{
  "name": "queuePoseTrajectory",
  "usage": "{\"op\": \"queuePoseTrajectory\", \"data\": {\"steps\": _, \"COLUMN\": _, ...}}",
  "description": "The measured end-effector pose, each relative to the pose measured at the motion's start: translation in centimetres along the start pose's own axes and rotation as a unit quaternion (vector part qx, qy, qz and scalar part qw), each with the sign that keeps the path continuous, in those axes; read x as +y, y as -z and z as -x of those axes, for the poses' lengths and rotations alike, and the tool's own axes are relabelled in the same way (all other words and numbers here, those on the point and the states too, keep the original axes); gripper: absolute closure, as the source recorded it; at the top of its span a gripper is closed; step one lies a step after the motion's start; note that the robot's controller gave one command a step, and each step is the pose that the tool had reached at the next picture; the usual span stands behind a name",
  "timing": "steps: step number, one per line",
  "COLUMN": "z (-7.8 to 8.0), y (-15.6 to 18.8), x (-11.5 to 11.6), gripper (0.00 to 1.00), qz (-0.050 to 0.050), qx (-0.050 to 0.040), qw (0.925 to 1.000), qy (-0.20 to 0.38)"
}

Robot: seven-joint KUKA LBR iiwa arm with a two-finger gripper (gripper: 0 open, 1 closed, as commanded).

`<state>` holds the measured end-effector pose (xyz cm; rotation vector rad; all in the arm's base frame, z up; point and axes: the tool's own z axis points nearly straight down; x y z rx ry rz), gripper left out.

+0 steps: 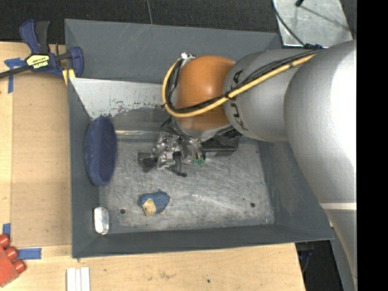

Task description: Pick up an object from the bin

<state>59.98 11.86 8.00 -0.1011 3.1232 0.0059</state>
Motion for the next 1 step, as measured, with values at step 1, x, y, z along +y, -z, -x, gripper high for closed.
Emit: {"op": "queuePoseTrajectory", "data": {"steps": 1, "z": -1.00, "y": 17.58, "x": 1.62, "gripper": 1.00, "qz": 0.000, "qx": 0.0027, "qw": 0.9828, "qy": 0.184}}
